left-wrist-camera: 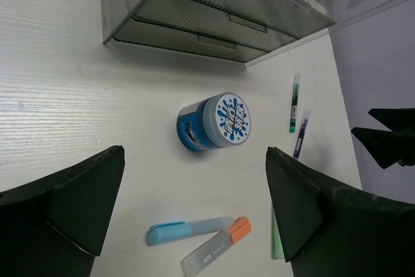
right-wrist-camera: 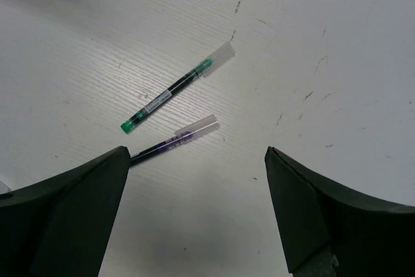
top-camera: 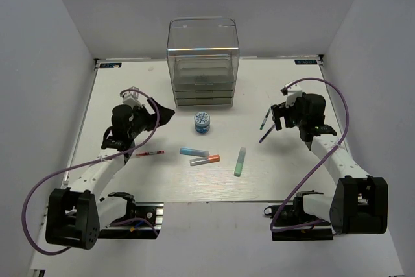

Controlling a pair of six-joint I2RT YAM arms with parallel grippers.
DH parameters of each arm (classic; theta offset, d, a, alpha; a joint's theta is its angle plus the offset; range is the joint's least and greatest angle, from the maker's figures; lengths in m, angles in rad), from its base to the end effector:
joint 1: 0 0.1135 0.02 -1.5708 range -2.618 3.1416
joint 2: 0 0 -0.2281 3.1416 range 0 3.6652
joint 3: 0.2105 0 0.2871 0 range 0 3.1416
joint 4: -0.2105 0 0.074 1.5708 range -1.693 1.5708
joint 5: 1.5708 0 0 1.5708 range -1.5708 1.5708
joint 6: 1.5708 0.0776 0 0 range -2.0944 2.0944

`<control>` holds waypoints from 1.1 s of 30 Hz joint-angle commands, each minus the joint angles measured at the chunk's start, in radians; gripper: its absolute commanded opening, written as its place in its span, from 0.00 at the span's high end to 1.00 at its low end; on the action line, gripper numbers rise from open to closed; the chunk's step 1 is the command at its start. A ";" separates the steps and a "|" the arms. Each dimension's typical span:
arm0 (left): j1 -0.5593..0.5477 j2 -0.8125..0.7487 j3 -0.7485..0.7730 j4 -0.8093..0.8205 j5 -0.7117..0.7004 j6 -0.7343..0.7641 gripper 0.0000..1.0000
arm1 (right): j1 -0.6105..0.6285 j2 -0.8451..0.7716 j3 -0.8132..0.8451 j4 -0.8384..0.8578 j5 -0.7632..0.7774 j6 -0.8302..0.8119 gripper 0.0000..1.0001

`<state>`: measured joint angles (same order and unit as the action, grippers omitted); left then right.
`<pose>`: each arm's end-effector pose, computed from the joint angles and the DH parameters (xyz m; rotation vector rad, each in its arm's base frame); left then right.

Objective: Sort the stationery into containers
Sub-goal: Open the storage box at the center of the board.

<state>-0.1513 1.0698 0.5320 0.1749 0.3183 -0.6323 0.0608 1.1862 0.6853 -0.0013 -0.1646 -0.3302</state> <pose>0.3131 -0.0723 0.1688 -0.2603 1.9882 -0.8207 0.3401 0.0334 0.1703 -0.4995 2.0043 0.0047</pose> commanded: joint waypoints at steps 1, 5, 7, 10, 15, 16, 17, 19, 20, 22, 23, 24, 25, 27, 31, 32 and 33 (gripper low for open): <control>-0.022 0.042 0.029 0.103 0.056 -0.033 0.00 | 0.001 -0.020 0.008 0.020 -0.033 0.007 0.10; -0.042 0.131 0.075 0.169 0.067 -0.055 0.08 | -0.001 -0.023 0.020 0.006 -0.111 -0.069 0.10; -0.056 0.195 0.107 0.201 0.077 -0.085 0.14 | -0.003 -0.004 0.037 -0.086 -0.214 -0.143 0.11; -0.092 0.257 0.140 0.273 0.087 -0.133 0.42 | 0.005 0.019 0.065 -0.125 -0.370 -0.129 0.42; -0.148 0.395 0.140 0.558 -0.014 -0.271 0.72 | 0.011 0.050 0.048 -0.019 -0.406 -0.009 0.47; -0.148 0.424 0.155 0.602 -0.027 -0.297 0.69 | 0.011 0.061 0.049 0.021 -0.414 0.000 0.41; -0.163 0.456 0.166 0.645 -0.036 -0.347 0.63 | 0.011 0.064 0.049 0.029 -0.417 0.006 0.39; -0.175 0.560 0.216 0.739 -0.050 -0.395 0.53 | 0.016 0.070 0.053 0.052 -0.426 0.013 0.34; -0.188 0.594 0.241 0.764 -0.050 -0.426 0.50 | 0.023 0.078 0.056 0.053 -0.435 0.016 0.34; -0.200 0.656 0.310 0.805 -0.062 -0.452 0.46 | 0.027 0.087 0.060 0.060 -0.437 0.017 0.33; -0.211 0.703 0.330 0.817 -0.074 -0.473 0.46 | 0.031 0.093 0.063 0.069 -0.437 0.020 0.32; -0.211 0.723 0.348 0.828 -0.084 -0.484 0.46 | 0.033 0.095 0.059 0.070 -0.438 0.023 0.32; -0.223 0.739 0.374 0.847 -0.084 -0.494 0.45 | 0.036 0.095 0.060 0.073 -0.437 0.025 0.32; -0.223 0.771 0.394 0.847 -0.105 -0.504 0.43 | 0.039 0.095 0.057 0.080 -0.435 0.025 0.30; -0.232 0.794 0.418 0.835 -0.139 -0.514 0.43 | 0.043 0.096 0.049 0.084 -0.428 0.019 0.30; -0.241 0.794 0.418 0.834 -0.148 -0.514 0.47 | 0.045 0.098 0.048 0.086 -0.426 0.016 0.30; -0.241 0.794 0.418 0.819 -0.160 -0.523 0.49 | 0.045 0.102 0.049 0.086 -0.426 0.014 0.29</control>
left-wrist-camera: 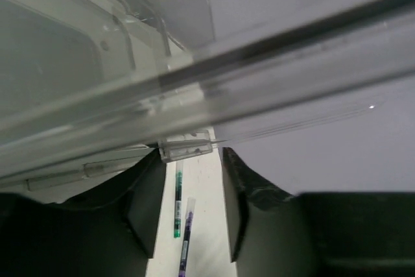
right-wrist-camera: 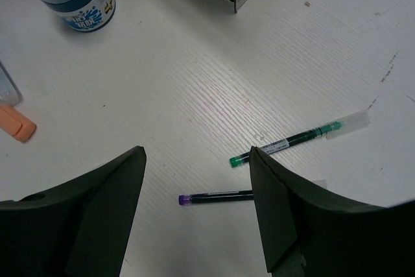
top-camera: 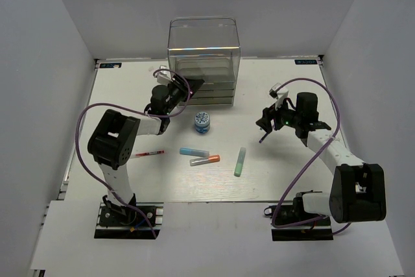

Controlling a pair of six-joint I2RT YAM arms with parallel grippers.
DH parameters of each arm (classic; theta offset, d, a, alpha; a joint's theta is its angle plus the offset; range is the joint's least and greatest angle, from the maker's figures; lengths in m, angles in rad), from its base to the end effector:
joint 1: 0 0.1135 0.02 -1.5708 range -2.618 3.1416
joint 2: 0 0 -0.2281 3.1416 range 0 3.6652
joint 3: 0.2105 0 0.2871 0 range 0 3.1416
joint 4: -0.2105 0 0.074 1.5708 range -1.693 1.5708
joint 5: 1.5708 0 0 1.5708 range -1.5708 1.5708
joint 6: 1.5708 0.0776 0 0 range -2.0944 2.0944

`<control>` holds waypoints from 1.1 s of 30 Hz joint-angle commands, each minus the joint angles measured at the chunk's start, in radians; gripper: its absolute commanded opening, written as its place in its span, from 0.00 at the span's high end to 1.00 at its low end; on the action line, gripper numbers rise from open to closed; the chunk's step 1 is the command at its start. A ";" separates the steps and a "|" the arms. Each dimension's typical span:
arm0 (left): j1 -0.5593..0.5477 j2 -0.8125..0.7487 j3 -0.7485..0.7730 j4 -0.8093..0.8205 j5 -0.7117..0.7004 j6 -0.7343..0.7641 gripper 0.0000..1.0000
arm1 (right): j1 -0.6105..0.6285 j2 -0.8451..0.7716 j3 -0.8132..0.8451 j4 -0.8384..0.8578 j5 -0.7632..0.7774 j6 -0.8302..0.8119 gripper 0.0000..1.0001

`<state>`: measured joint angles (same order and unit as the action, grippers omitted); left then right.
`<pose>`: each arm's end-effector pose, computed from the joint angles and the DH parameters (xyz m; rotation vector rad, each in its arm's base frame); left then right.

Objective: Sort the stationery into containers
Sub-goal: Open the storage box at the center of the board.

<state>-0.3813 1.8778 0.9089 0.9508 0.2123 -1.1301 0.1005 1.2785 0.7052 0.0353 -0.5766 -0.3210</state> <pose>0.4090 -0.1816 0.1308 -0.4696 1.6958 -1.3144 0.3361 0.0764 0.1588 -0.7545 1.9025 0.4688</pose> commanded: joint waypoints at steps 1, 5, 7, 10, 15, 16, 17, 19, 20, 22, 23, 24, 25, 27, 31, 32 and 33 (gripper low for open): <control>-0.011 -0.014 0.041 0.043 -0.065 -0.025 0.52 | 0.007 0.012 0.028 0.048 -0.016 0.002 0.29; -0.011 -0.014 0.041 0.025 -0.090 -0.025 0.65 | 0.011 0.018 0.030 0.046 -0.016 -0.013 0.29; -0.011 -0.014 0.041 0.025 -0.099 -0.025 0.73 | 0.013 0.018 0.036 0.040 -0.019 -0.019 0.29; -0.011 -0.014 0.041 0.055 -0.099 -0.025 0.86 | 0.021 0.019 0.036 0.034 -0.037 -0.053 0.31; -0.021 -0.028 0.030 0.068 -0.087 -0.025 0.95 | 0.056 -0.002 0.028 0.012 -0.091 -0.194 0.38; -0.021 -0.045 0.018 0.068 -0.076 -0.025 0.95 | 0.077 -0.005 0.024 0.002 -0.106 -0.210 0.38; -0.021 -0.064 0.004 0.068 -0.067 -0.014 0.95 | 0.085 -0.010 0.022 0.000 -0.117 -0.251 0.38; -0.030 -0.088 -0.010 0.068 -0.057 -0.005 0.95 | 0.114 -0.011 0.023 -0.006 -0.126 -0.269 0.38; -0.030 -0.100 -0.021 0.068 -0.057 0.004 0.95 | 0.122 -0.005 0.022 -0.008 -0.126 -0.279 0.38; -0.030 -0.133 -0.021 0.059 -0.047 0.013 0.95 | 0.155 -0.004 0.030 -0.012 -0.123 -0.299 0.38; -0.030 -0.143 -0.030 0.059 -0.047 0.013 0.95 | 0.163 0.002 0.036 -0.014 -0.120 -0.305 0.38; -0.030 -0.152 -0.030 0.059 -0.047 0.026 0.95 | 0.169 0.007 0.042 -0.012 -0.114 -0.309 0.38; -0.030 -0.161 -0.030 0.049 -0.047 0.035 0.95 | 0.189 0.013 0.046 -0.012 -0.112 -0.312 0.38; -0.030 -0.186 -0.030 0.049 -0.037 0.047 0.95 | 0.206 0.027 0.060 -0.011 -0.103 -0.316 0.38; -0.030 -0.200 -0.041 0.068 -0.037 0.059 0.93 | 0.255 0.051 0.083 0.008 -0.082 -0.323 0.36; -0.030 -0.200 -0.053 0.103 -0.037 0.059 0.90 | 0.263 0.058 0.092 0.020 -0.074 -0.323 0.35; -0.030 -0.200 -0.053 0.123 -0.048 0.059 0.85 | 0.275 0.074 0.100 0.034 -0.063 -0.323 0.32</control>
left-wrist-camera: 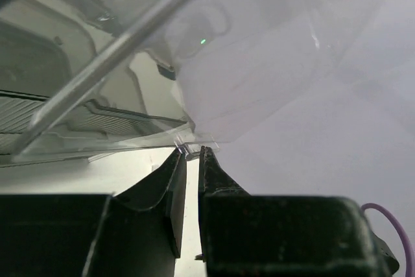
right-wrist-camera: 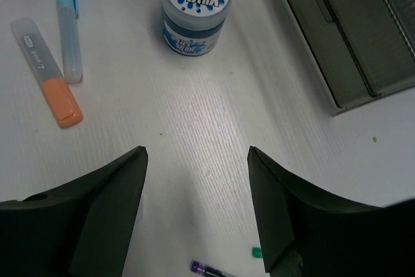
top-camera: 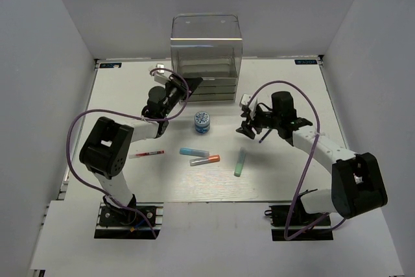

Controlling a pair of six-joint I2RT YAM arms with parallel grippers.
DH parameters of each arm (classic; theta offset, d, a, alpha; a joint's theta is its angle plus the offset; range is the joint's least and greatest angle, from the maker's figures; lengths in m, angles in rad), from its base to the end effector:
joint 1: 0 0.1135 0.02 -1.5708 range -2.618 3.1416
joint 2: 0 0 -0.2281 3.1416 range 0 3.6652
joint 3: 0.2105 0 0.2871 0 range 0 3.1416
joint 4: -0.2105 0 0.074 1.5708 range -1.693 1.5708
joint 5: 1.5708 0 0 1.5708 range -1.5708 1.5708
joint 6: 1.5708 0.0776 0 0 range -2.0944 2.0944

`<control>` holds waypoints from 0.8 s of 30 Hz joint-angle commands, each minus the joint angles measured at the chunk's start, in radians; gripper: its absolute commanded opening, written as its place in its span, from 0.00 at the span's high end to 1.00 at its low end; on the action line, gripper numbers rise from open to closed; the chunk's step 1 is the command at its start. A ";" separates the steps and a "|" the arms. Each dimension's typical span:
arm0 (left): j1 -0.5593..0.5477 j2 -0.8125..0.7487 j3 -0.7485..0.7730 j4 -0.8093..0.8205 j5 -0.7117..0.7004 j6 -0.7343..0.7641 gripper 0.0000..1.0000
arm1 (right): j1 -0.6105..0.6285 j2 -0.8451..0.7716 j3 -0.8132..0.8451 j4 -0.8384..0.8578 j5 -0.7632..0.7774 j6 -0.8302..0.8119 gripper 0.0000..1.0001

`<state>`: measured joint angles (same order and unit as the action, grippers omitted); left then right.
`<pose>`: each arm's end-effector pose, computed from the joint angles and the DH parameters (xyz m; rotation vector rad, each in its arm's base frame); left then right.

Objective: Sort the stationery into containers
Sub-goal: Open the storage box at the center of the board.

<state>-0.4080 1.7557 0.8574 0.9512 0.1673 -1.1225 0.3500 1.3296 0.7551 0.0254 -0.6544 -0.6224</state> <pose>0.3933 -0.1841 0.1634 -0.4462 1.6180 -1.3222 0.3121 0.1642 0.1620 -1.2712 1.5909 0.5204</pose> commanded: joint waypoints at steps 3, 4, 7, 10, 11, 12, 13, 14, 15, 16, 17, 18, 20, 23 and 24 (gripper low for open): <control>-0.003 -0.078 -0.014 0.185 -0.012 0.052 0.70 | 0.055 0.052 0.062 0.085 0.022 -0.048 0.19; -0.003 -0.068 -0.023 0.195 -0.012 0.052 0.68 | 0.066 0.068 0.069 0.088 0.018 -0.068 0.18; -0.003 -0.068 -0.023 0.219 -0.012 0.052 0.61 | 0.087 0.104 0.061 0.142 -0.008 -0.111 0.10; -0.003 -0.068 -0.044 0.257 -0.023 0.052 0.54 | 0.109 0.138 0.056 0.208 -0.043 -0.143 0.10; -0.003 -0.077 -0.055 0.267 -0.023 0.052 0.52 | 0.119 0.151 0.059 0.229 -0.054 -0.154 0.10; -0.003 -0.078 -0.055 0.280 -0.023 0.052 0.52 | 0.124 0.161 0.079 0.246 -0.053 -0.157 0.10; -0.003 -0.078 -0.066 0.281 -0.023 0.043 0.52 | 0.136 0.199 0.087 0.252 -0.054 -0.154 0.10; -0.003 -0.078 -0.066 0.296 -0.023 0.043 0.50 | 0.145 0.213 0.108 0.263 -0.054 -0.151 0.10; -0.003 -0.087 -0.075 0.296 -0.023 0.043 0.50 | 0.150 0.238 0.118 0.274 -0.053 -0.148 0.10; -0.003 -0.087 -0.075 0.310 -0.023 0.043 0.50 | 0.158 0.261 0.147 0.293 -0.050 -0.146 0.10; -0.003 -0.087 -0.084 0.310 -0.023 0.043 0.50 | 0.168 0.287 0.157 0.301 -0.053 -0.143 0.10; -0.003 -0.087 -0.084 0.334 -0.023 0.043 0.50 | 0.172 0.299 0.167 0.307 -0.053 -0.145 0.10; -0.003 -0.087 -0.093 0.353 -0.032 0.043 0.50 | 0.193 0.351 0.213 0.315 -0.054 -0.143 0.10; -0.003 -0.087 -0.093 0.389 -0.032 0.043 0.50 | 0.213 0.414 0.260 0.326 -0.037 -0.149 0.10; -0.003 -0.087 -0.093 0.389 -0.032 0.053 0.50 | 0.216 0.425 0.277 0.334 -0.030 -0.149 0.10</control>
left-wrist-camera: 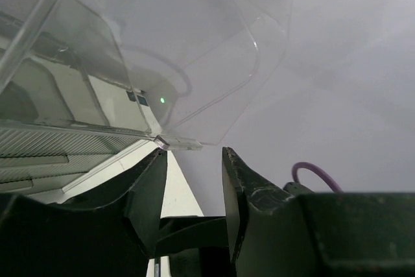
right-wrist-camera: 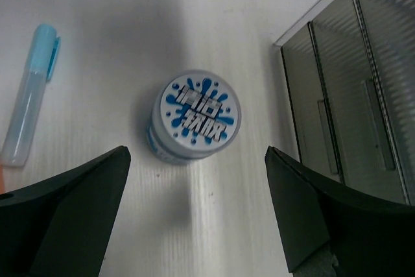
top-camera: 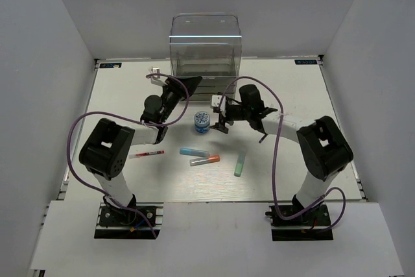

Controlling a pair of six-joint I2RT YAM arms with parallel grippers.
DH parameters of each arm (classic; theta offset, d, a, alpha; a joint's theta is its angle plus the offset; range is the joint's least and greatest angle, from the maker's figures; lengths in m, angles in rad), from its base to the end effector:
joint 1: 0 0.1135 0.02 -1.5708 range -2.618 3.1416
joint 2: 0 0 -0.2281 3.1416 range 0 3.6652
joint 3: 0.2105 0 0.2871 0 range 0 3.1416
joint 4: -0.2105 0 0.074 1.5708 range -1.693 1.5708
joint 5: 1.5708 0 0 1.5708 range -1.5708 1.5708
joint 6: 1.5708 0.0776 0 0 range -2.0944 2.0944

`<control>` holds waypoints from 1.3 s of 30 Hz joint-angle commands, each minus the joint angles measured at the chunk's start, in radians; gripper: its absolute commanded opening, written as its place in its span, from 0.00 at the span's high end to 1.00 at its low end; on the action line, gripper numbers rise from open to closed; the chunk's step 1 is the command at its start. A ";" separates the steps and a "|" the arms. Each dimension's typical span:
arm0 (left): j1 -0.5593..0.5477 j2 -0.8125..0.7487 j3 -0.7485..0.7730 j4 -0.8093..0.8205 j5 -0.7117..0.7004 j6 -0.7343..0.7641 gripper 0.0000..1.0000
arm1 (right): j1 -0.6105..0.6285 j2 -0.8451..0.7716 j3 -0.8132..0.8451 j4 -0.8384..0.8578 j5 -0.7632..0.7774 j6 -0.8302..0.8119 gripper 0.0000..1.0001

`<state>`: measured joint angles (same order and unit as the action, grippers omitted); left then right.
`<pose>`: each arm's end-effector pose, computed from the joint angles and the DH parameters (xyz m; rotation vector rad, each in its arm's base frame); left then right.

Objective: Sort the stationery into containers
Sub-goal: Open the storage box at the center of the board, then pick up the stationery from the center of the board.

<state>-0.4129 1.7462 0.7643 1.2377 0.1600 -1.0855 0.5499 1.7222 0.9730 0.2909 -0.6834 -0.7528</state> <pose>0.3718 -0.1764 0.1761 -0.3353 1.4139 -1.3598 0.3335 0.2619 0.1323 -1.4980 1.2664 0.5571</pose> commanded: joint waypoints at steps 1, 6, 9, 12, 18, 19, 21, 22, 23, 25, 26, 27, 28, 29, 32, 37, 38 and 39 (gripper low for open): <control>0.002 -0.077 0.000 0.103 -0.025 0.016 0.50 | 0.027 0.043 0.075 0.070 0.001 -0.020 0.10; 0.002 -0.065 0.000 0.138 -0.025 0.016 0.50 | 0.039 0.111 0.135 0.019 -0.004 -0.046 0.10; 0.002 -0.054 0.009 0.149 -0.025 0.025 0.50 | 0.045 0.137 0.158 -0.006 -0.007 -0.066 0.10; 0.002 -0.054 0.018 0.149 -0.016 0.026 0.50 | 0.058 0.165 0.174 -0.006 0.016 -0.069 0.10; 0.002 -0.054 0.018 0.163 -0.016 0.035 0.50 | 0.079 0.226 0.216 -0.005 0.074 -0.079 0.10; 0.002 -0.054 0.018 0.172 -0.016 0.035 0.50 | 0.084 0.237 0.228 -0.009 0.080 -0.082 0.10; 0.002 -0.054 0.018 0.172 -0.016 0.044 0.50 | 0.084 0.258 0.243 -0.027 0.085 -0.080 0.10; 0.002 -0.054 0.018 0.172 -0.016 0.044 0.50 | 0.085 0.264 0.248 -0.032 0.084 -0.083 0.10; 0.002 -0.054 0.018 0.172 -0.016 0.044 0.50 | 0.085 0.267 0.256 -0.042 0.085 -0.083 0.11; 0.002 -0.054 0.018 0.172 -0.016 0.055 0.49 | 0.084 0.274 0.257 -0.050 0.079 -0.085 0.15; 0.002 -0.054 0.018 0.181 -0.016 0.055 0.49 | 0.085 0.277 0.259 -0.056 0.079 -0.086 0.20; 0.002 -0.054 0.018 0.181 -0.016 0.055 0.49 | 0.085 0.277 0.259 -0.059 0.079 -0.085 0.24; 0.002 -0.054 0.009 0.199 -0.016 0.055 0.49 | 0.084 0.275 0.257 -0.064 0.078 -0.085 0.29; 0.002 -0.054 0.009 0.210 -0.016 0.055 0.49 | 0.085 0.272 0.254 -0.067 0.073 -0.088 0.34; 0.002 -0.054 0.009 0.210 -0.016 0.064 0.49 | 0.084 0.246 0.242 -0.091 0.062 -0.102 0.56; 0.002 -0.045 0.018 0.229 -0.016 0.082 0.49 | 0.084 0.104 0.149 -0.040 0.067 -0.080 0.86; 0.002 -0.045 0.018 0.229 -0.016 0.082 0.49 | 0.085 0.087 0.129 0.017 0.088 -0.080 0.87; 0.002 -0.045 0.018 0.229 -0.016 0.082 0.49 | 0.085 0.065 0.066 0.075 0.103 -0.074 0.92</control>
<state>-0.4145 1.7412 0.7616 1.2800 0.1616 -1.0248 0.6346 1.9049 1.1061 0.2310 -0.5926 -0.8280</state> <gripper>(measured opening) 0.507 0.767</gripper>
